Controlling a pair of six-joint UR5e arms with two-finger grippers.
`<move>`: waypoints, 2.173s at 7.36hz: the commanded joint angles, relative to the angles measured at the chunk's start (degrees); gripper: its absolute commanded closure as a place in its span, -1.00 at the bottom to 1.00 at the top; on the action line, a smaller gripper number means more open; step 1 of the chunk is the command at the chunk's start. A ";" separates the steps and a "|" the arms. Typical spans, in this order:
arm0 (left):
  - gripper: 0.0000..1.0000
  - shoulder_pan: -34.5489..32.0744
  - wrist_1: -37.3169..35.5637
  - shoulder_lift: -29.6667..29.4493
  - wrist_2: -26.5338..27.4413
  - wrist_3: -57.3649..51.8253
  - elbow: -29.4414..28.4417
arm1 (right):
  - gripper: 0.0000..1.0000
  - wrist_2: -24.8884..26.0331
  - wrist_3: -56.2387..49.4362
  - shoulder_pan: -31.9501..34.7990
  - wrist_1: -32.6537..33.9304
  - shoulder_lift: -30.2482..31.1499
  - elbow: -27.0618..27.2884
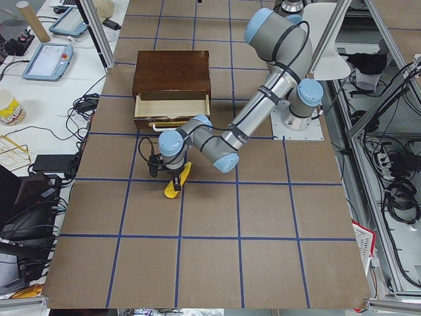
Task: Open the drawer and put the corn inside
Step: 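Grasp the yellow corn cob by its end with the left gripper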
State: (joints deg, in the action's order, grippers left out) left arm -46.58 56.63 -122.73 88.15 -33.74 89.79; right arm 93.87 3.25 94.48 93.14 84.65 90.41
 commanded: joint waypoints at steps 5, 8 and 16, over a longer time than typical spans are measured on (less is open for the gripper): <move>-1.00 0.00 -0.02 -1.98 -0.35 2.01 -0.05 | -1.00 0.00 0.00 0.00 -0.06 -0.01 0.03; -0.07 0.00 -3.01 -2.42 -0.18 0.96 0.13 | -1.00 0.00 0.00 0.00 -0.06 0.08 0.03; 1.00 -0.79 -1.87 0.82 0.09 -1.05 -1.36 | -1.00 0.00 0.00 0.00 0.03 -0.01 0.03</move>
State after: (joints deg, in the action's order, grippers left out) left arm -47.07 54.58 -123.06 88.21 -33.90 88.86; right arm 93.87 3.25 94.48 93.09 84.69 90.41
